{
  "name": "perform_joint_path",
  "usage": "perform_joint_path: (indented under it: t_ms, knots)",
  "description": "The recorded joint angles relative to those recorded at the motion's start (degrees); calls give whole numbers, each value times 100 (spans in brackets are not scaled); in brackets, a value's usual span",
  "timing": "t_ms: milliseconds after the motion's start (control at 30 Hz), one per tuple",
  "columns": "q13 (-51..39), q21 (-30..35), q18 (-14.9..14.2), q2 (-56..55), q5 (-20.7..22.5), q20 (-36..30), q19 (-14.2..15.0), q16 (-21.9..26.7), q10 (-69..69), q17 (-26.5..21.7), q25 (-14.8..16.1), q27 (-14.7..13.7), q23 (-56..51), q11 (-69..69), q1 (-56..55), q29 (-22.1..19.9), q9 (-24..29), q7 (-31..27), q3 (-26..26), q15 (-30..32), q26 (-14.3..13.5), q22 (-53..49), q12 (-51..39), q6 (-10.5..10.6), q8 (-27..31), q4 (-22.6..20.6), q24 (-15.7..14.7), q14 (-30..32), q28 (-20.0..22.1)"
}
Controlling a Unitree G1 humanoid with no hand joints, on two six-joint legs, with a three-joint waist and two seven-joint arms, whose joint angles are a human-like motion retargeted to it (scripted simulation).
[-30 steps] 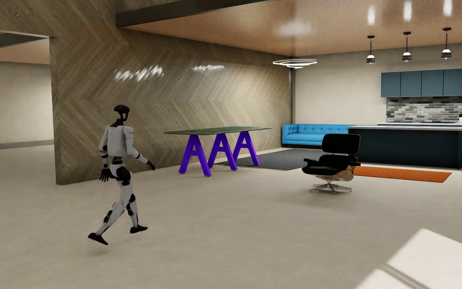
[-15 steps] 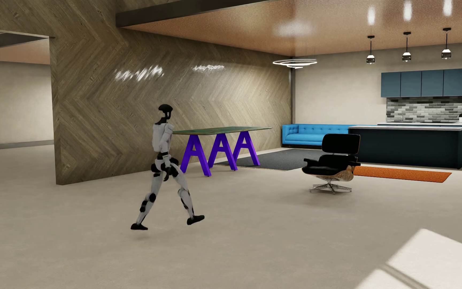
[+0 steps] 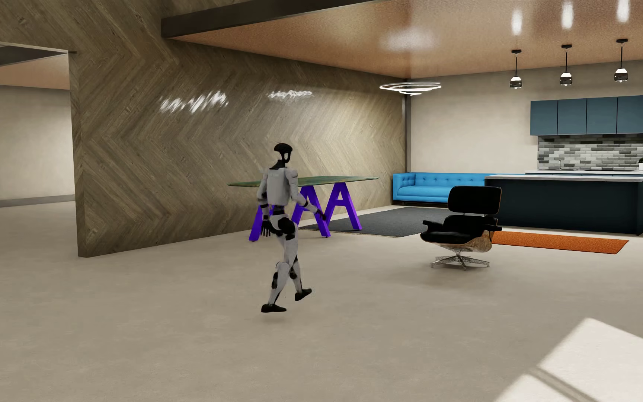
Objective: Walk towards the armchair
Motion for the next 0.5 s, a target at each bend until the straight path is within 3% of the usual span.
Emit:
perform_joint_path:
  t_ms: [67,133,167,200,233,267,300,400,467,500]
  knots:
    - [-233,299,-19,410,-114,-295,176,126,-546,-305,8,3,-498,328,-107,62,-3,143,-6,-152,120,582,78,-29,-25,-206,443,-309,-348]
    - [155,168,713,700,-398,-584,275,218,520,-547,293,127,-958,1151,-93,79,8,111,6,491,187,1173,-41,-143,-190,-369,1025,508,-691]
    - [439,65,906,504,-639,-537,242,164,1199,-603,438,281,-1047,2139,-86,22,25,157,19,1176,230,1261,-81,-229,-293,-415,1171,368,-758]
    - [747,78,941,111,-983,-342,588,45,1794,-675,346,529,-1065,3450,-5,26,39,190,33,1818,247,1208,-106,-323,-399,-472,1145,-164,-685]
    - [1101,201,903,-416,-1345,-101,696,-97,2079,-748,28,664,-1216,4668,229,-70,51,246,35,2553,224,1084,-165,-424,-343,-581,1012,-613,-558]
    - [1586,182,848,-1010,-1515,143,600,-192,2140,-629,191,553,-1651,5578,546,-197,65,293,22,2446,169,927,-288,-516,-174,-706,820,-935,-384]
    - [2201,99,779,-1591,-1574,320,441,-208,2038,-292,1099,299,-2306,6158,915,-199,75,283,-11,2126,101,775,-452,-577,-78,-806,647,-1158,-198]
    - [3667,960,589,-3002,-1768,217,456,-162,1390,-174,2916,-935,-4926,6115,2038,-164,37,21,-272,2091,-123,487,-1048,-626,-176,-1083,473,-1525,257]
    - [3421,1827,480,-3622,-1771,-283,343,58,1012,-390,4233,-1555,-6360,4786,2700,30,-18,-167,-462,2025,-311,323,-1472,-624,-295,-1172,491,-1744,191]
    - [2964,2094,422,-3760,-1778,-592,281,195,894,-495,4585,-1726,-6894,3693,2977,86,-53,-251,-526,1973,-380,255,-1734,-627,-406,-1200,543,-1872,114]
